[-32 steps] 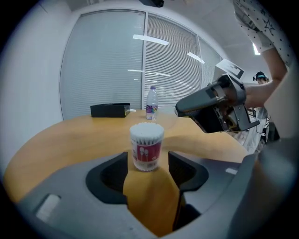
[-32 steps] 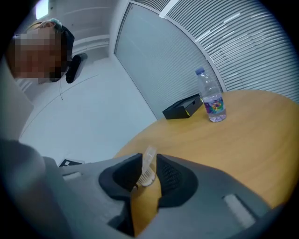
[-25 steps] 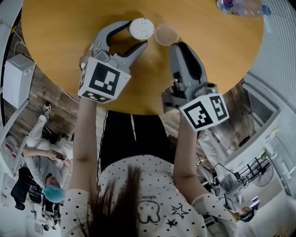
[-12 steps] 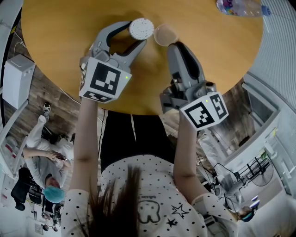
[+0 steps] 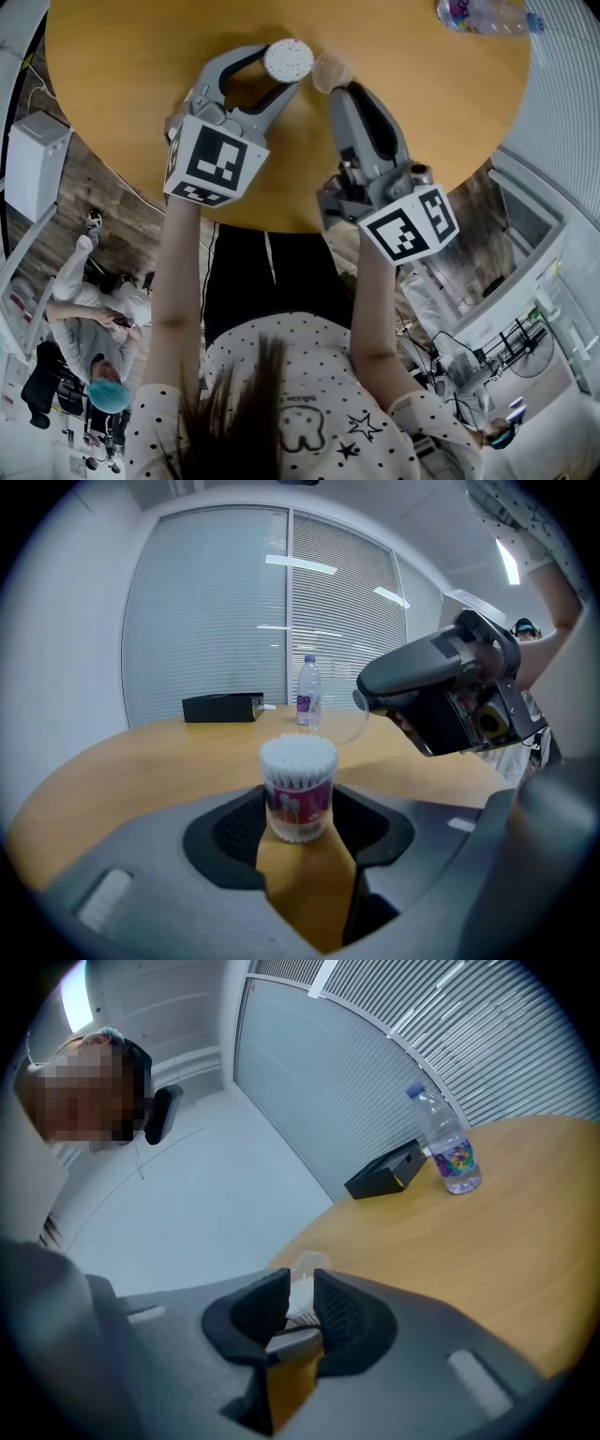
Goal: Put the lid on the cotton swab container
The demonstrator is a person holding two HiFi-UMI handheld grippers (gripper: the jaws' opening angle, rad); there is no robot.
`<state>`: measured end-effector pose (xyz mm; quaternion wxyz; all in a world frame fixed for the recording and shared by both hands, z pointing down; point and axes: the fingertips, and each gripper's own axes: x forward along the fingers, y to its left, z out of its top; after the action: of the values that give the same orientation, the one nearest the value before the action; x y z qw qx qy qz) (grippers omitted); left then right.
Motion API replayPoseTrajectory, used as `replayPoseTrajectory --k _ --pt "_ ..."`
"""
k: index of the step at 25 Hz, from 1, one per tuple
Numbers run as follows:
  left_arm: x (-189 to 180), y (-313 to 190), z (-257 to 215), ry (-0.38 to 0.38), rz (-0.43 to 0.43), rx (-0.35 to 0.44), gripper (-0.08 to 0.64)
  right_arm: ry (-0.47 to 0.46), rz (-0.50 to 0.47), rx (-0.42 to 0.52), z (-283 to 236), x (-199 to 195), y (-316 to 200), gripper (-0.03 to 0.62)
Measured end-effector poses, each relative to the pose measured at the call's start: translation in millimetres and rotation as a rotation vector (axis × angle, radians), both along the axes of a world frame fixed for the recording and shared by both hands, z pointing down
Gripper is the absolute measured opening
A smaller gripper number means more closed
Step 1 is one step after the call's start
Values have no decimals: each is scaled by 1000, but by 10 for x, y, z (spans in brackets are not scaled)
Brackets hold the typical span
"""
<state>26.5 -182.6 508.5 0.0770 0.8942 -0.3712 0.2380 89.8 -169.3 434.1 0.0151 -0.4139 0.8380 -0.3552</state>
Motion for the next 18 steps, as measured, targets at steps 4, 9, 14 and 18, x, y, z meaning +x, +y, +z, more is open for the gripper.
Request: replayPoseTrajectory --k 4,9,14,18 --pt "-17 22 -15 1 -1 -1 233 38 -25 21 -48 -94 20 72" --pt "-15 11 -11 0 -2 -1 232 82 -56 37 -58 -174 6 72" --pt "-4 12 -11 2 0 -1 232 103 -65 46 -63 -210 4 72" --pt "-2 5 -8 2 1 -2 232 117 -74 49 -58 -238 -5 72"
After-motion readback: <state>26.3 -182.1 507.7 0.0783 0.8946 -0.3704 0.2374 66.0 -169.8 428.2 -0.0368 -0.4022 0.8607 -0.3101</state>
